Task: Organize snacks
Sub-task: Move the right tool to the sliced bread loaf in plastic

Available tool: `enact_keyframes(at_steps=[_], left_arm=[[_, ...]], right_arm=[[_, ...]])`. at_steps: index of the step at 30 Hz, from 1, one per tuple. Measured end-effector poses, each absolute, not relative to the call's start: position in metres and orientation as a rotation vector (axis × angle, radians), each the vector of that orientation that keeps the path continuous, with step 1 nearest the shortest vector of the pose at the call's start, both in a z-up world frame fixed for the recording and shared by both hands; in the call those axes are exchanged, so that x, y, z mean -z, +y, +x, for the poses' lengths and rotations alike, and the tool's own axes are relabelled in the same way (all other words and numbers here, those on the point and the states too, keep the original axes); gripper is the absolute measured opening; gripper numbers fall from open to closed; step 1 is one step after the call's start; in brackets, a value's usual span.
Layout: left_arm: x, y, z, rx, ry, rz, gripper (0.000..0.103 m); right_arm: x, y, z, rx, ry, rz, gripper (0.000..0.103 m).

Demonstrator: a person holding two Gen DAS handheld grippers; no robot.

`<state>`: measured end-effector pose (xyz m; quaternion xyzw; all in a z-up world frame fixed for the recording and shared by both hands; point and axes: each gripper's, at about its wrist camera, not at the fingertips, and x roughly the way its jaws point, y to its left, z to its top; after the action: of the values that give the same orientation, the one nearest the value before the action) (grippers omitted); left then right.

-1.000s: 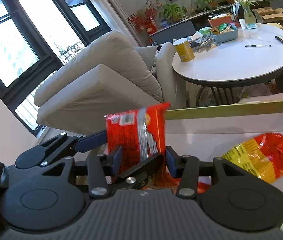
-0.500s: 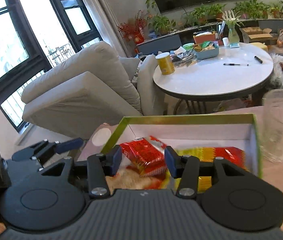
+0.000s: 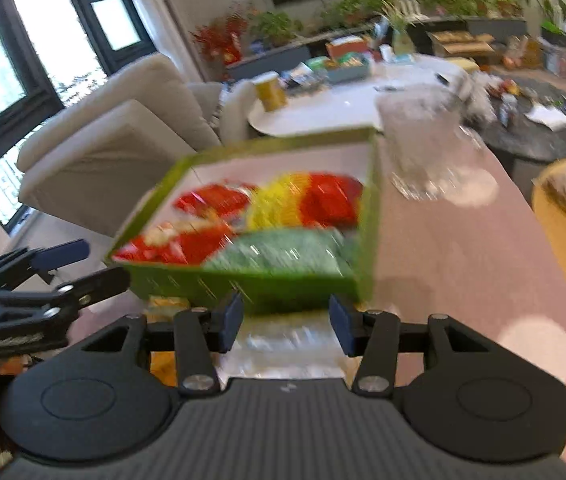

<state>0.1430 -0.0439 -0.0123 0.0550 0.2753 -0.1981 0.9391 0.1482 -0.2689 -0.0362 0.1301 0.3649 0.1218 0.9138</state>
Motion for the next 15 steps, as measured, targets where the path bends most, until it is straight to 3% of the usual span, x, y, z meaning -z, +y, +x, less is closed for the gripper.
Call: enact_keyframes(at_steps=[15], left_arm=[[0.054, -0.103, 0.112, 0.526, 0.716, 0.188, 0.082]], right_arm=[[0.064, -0.29, 0.131, -0.2, 0.737, 0.27, 0.053]])
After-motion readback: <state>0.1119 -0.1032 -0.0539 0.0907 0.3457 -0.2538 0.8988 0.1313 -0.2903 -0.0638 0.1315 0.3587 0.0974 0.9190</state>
